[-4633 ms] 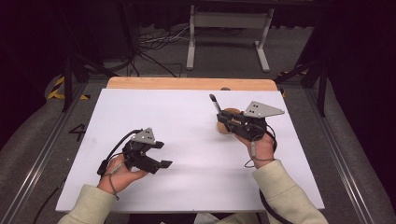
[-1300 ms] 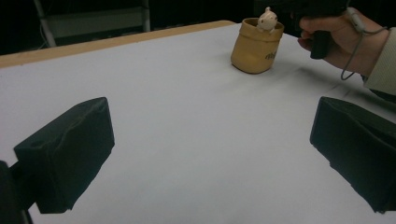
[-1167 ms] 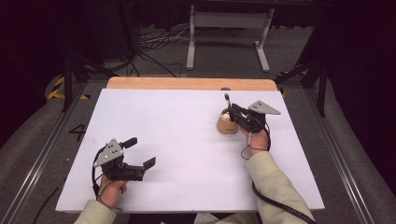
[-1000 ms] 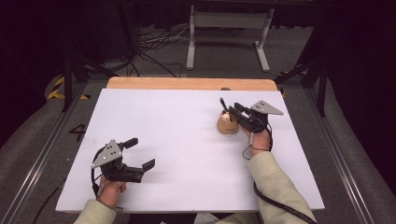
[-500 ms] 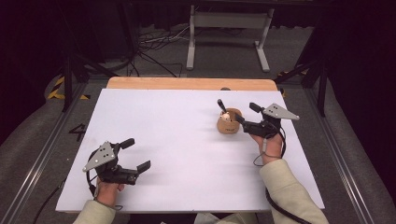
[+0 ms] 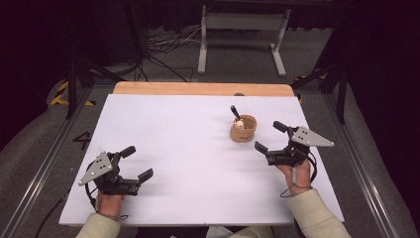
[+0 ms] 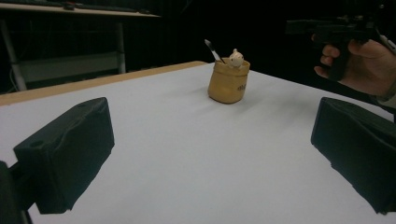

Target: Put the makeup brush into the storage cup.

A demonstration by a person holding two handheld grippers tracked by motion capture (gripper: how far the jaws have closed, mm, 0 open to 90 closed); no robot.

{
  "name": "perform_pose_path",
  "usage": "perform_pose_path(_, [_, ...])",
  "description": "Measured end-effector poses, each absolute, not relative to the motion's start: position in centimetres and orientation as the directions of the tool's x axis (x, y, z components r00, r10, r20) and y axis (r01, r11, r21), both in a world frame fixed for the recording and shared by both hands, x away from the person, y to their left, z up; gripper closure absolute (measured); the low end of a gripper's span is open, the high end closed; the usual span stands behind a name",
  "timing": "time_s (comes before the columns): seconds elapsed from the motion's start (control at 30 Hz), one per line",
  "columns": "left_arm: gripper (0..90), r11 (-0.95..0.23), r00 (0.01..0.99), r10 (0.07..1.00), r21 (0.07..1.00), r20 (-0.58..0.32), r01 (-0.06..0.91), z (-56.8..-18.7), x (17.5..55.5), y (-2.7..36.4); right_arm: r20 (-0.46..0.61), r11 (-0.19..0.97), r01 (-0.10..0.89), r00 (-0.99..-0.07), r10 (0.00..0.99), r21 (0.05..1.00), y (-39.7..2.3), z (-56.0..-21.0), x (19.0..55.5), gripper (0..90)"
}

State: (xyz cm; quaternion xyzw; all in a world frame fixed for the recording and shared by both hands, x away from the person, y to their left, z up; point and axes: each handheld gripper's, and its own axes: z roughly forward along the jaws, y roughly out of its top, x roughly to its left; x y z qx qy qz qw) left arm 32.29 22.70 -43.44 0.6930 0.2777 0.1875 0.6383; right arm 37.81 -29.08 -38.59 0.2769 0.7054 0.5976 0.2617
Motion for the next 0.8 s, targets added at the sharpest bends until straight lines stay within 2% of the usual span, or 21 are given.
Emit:
perform_pose_path(0.4, [0.1,-0.049,0.777,0.625,0.991,-0.068,0.126,-44.2,32.0,23.0,-0.043,0.135,0.064,-0.741,0.67,0.989,-29.1,-39.9,35.6,0.0])
perform_pose_path(0.8, [0.1,-0.031,0.769,0.634,0.991,-0.08,0.129,-44.6,31.7,23.4,-0.047,0.133,0.056,-0.748,0.662,0.989,-29.1,-42.3,34.3,0.0])
